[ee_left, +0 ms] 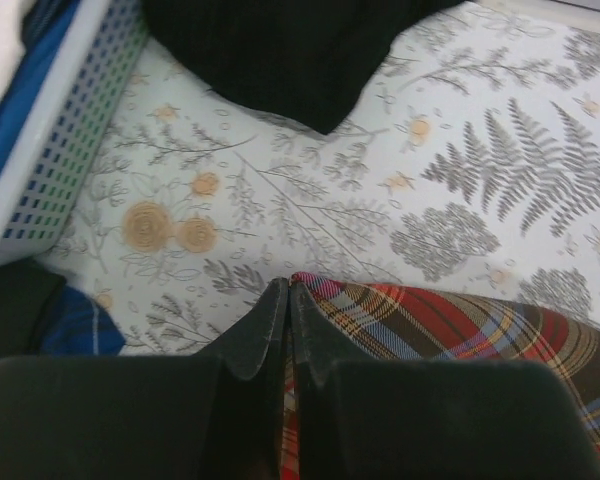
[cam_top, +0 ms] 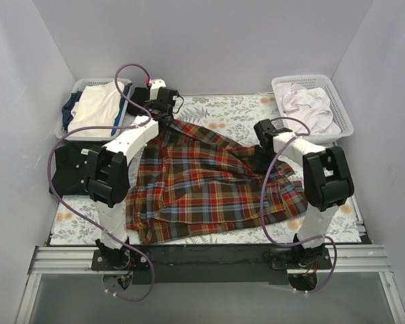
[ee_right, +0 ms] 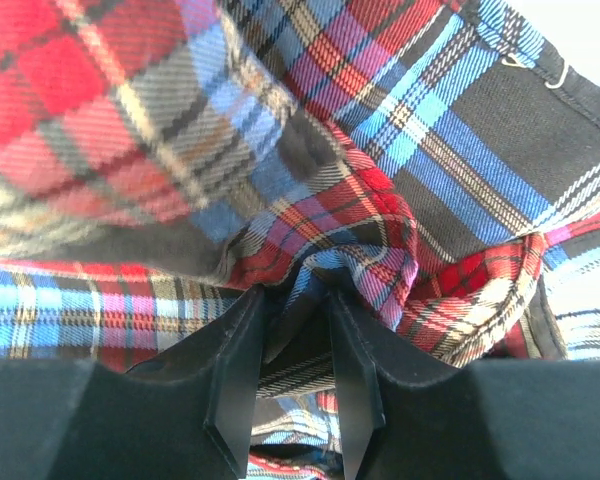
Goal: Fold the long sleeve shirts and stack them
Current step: Fold the shirt
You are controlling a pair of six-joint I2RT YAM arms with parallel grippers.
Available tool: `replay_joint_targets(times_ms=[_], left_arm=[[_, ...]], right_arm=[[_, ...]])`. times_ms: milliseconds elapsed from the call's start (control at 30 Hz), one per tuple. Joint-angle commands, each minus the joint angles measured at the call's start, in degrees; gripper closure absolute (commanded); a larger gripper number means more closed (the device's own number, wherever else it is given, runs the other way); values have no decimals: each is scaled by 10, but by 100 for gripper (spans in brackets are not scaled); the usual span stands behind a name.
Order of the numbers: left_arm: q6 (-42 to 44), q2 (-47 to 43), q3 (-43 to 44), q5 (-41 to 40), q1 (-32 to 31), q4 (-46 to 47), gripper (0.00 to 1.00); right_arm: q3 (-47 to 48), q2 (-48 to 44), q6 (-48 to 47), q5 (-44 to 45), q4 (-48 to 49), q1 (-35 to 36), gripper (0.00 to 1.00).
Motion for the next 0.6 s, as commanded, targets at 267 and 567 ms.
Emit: replay_joint_targets(times_ms=[267, 567], left_arm=[[-52, 2, 53, -36, 40, -79, 71], [24, -31, 27, 159, 34, -12, 22]], right_arm=[[59, -60, 7, 12, -38, -3, 56], [330, 61, -73, -41, -43, 2, 44]])
